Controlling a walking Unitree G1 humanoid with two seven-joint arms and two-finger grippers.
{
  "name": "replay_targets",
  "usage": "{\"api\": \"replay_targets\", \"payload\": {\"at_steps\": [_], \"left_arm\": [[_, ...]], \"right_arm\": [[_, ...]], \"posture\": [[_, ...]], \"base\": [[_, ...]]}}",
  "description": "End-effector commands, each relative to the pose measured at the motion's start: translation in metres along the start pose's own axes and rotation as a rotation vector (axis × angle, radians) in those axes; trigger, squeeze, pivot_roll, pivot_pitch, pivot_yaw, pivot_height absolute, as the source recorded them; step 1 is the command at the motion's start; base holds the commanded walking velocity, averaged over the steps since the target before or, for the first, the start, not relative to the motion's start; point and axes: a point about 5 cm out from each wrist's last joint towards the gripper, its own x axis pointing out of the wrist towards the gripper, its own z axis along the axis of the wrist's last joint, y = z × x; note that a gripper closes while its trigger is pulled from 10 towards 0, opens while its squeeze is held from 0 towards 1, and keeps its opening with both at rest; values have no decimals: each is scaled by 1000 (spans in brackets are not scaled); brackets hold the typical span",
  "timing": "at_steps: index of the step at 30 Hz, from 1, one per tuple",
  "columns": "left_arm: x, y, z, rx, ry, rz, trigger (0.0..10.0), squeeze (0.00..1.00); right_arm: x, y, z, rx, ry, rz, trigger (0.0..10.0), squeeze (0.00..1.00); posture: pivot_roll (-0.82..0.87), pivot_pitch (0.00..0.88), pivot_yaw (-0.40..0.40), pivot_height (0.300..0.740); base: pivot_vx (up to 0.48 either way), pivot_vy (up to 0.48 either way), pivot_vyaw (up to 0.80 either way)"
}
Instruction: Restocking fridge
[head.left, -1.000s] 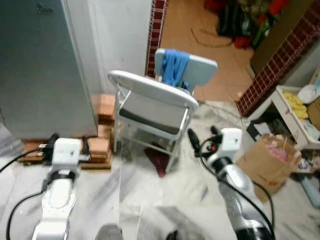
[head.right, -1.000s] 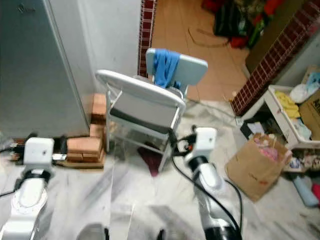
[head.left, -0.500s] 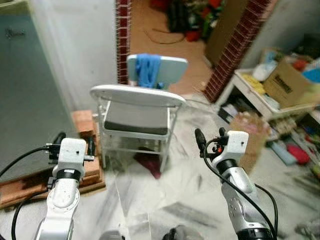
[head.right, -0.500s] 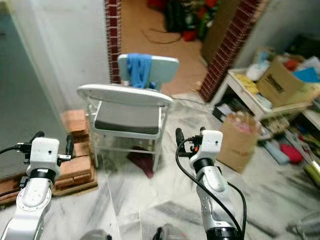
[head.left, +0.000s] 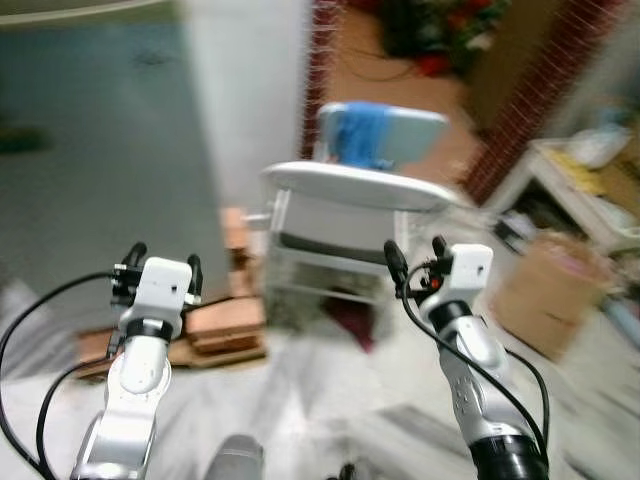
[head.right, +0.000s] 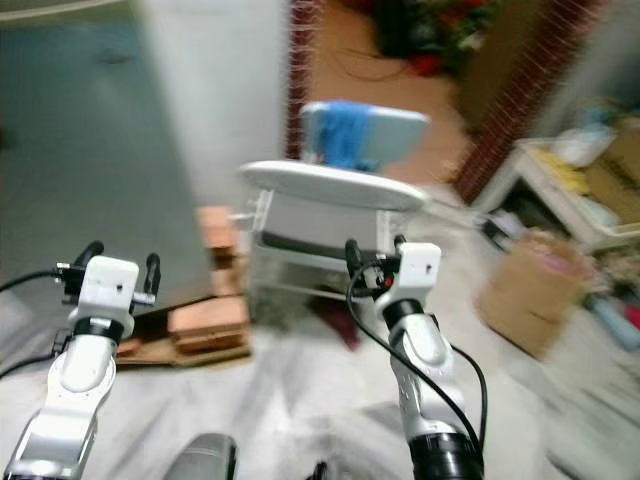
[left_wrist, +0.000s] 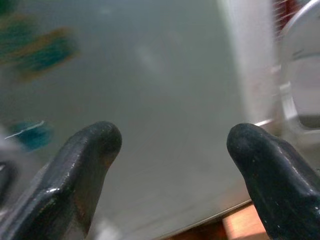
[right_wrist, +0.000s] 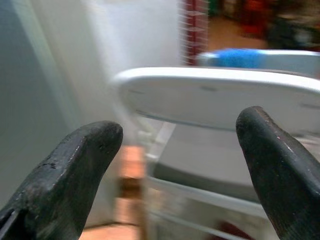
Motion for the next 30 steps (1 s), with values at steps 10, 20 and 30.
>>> {"api": "replay_targets", "payload": {"at_steps": [10, 20, 30], "left_arm": [[0, -4, 1, 30, 4, -51, 10000, 0], [5, -3, -1, -12, 8, -65, 10000, 0], [8, -3, 0, -28, -24, -80, 10000, 0]], "right_arm": [[-2, -8, -12, 52, 18, -83, 10000, 0], [-2, -19, -15, 34, 38, -138, 10000, 0], [-3, -23, -16, 22, 21, -175, 10000, 0]], "posture": [[177, 13, -42, 740], [172, 0, -52, 740], [146, 0, -3, 740]], "base": [[-200, 86, 530], [0, 447, 0], [0, 334, 0]]}}
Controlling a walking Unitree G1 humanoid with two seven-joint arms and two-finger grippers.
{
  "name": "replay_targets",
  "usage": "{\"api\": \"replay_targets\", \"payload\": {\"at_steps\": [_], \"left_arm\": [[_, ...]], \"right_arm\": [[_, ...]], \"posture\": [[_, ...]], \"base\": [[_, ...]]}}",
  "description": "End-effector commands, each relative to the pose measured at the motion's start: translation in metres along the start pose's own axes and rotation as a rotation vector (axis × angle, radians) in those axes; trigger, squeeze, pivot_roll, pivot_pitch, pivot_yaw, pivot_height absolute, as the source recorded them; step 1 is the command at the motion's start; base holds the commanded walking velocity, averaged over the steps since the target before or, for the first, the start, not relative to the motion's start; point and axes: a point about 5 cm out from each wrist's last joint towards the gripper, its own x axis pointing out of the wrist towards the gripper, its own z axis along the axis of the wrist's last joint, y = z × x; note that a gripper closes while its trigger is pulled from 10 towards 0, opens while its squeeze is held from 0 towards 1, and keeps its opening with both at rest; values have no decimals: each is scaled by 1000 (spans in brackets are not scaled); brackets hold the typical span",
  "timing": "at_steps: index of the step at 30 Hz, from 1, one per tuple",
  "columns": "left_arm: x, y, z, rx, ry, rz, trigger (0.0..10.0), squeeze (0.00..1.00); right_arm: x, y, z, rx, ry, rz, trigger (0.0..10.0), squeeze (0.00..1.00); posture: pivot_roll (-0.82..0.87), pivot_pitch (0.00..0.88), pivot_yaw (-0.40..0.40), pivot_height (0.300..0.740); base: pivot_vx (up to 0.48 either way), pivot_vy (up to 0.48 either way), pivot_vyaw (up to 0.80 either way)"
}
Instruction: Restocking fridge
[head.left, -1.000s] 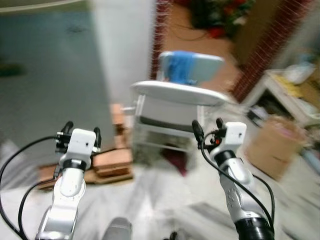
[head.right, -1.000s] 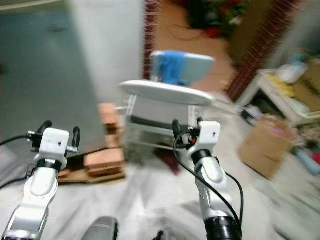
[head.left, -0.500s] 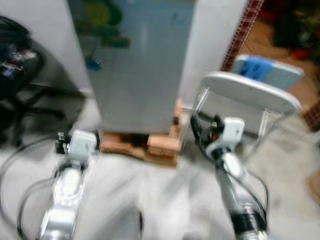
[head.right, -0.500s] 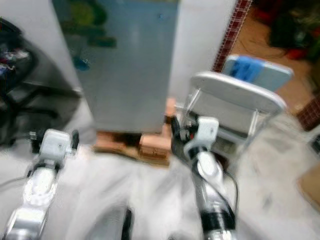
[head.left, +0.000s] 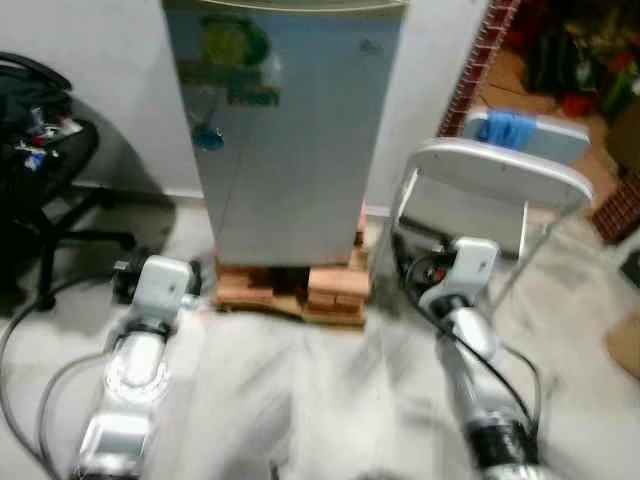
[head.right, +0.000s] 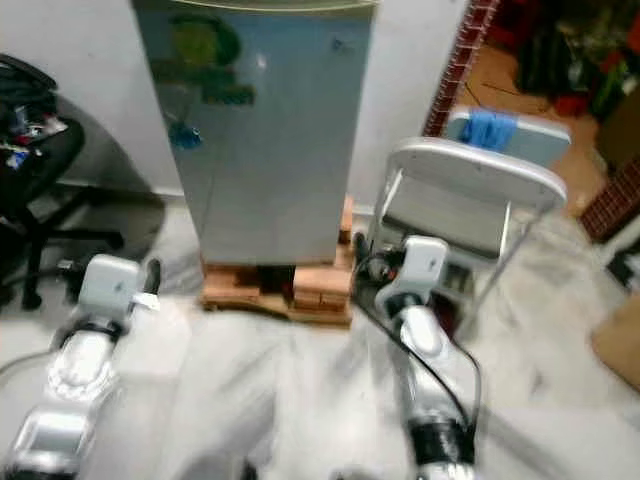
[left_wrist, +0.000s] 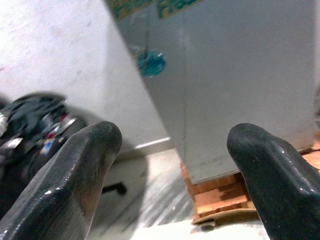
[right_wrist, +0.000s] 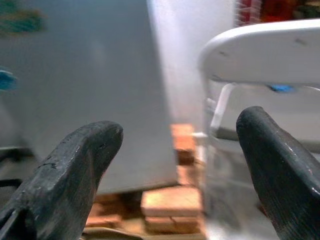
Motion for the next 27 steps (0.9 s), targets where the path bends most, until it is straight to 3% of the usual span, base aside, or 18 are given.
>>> {"api": "replay_targets", "payload": {"at_steps": [1, 5, 11, 21, 27], "left_arm": [[0, 6, -1, 10, -8, -13, 10000, 0], [0, 2, -2, 8, -10, -52, 10000, 0], [3, -2, -1, 8, -14, -65, 10000, 0], [8, -1, 3, 11, -46, -25, 10000, 0], [4, 2, 0, 12, -36, -6, 10000, 0]], "right_arm": [[2, 8, 3, 6, -24, 4, 10000, 0], [-2, 2, 0, 9, -24, -44, 10000, 0], [-7, -1, -4, 16, -22, -63, 10000, 0], [4, 5, 2, -28, -15, -1, 10000, 0], [7, 6, 1, -33, -9, 10, 10000, 0]], "posture": [[139, 0, 10, 740], [120, 0, 34, 740], [104, 0, 38, 740], [132, 0, -62, 740], [141, 0, -65, 740]], "base": [[0, 0, 0], [0, 0, 0], [0, 0, -721], [0, 0, -46], [0, 0, 0]]}}
